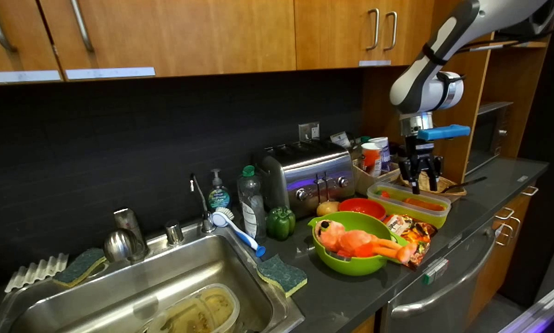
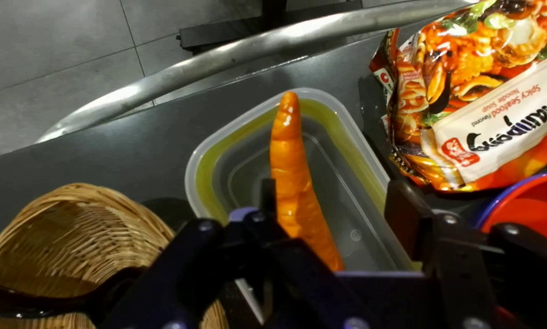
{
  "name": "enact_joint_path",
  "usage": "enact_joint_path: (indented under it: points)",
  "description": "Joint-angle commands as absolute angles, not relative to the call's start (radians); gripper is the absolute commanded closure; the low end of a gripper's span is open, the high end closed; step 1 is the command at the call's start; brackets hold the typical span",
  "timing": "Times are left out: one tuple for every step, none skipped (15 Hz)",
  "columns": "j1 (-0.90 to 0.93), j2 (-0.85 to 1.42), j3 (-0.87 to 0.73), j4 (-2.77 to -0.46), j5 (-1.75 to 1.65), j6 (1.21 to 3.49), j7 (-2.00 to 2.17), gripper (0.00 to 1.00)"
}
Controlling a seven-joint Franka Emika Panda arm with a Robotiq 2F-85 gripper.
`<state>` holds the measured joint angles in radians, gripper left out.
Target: Put the carrot in the basket.
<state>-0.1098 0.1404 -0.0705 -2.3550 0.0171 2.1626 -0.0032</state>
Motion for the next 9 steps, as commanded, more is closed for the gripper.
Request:
enact_joint_path:
  points:
    - [-0.106, 0.179, -0.078, -2.325, 0.014, 2.159, -0.022, 0.31]
    - [-0.107, 0.191, -0.078, -2.317, 0.015, 2.160, -0.028, 0.30]
    - [-0.109, 0.204, -0.078, -2.308, 0.017, 2.160, -0.036, 0.30]
    - [-0.112, 0.217, -0.077, -2.296, 0.025, 2.153, -0.050, 0.27]
    - [-0.116, 0.231, -0.077, -2.285, 0.031, 2.155, -0.062, 0.26]
    - [-0.119, 0.245, -0.077, -2.272, 0.037, 2.152, -0.079, 0.25]
    - [-0.122, 0.257, -0.077, -2.262, 0.040, 2.153, -0.089, 0.25]
    - [-0.126, 0.270, -0.077, -2.252, 0.043, 2.152, -0.101, 0.25]
    - [-0.129, 0.282, -0.077, -2.241, 0.046, 2.151, -0.110, 0.26]
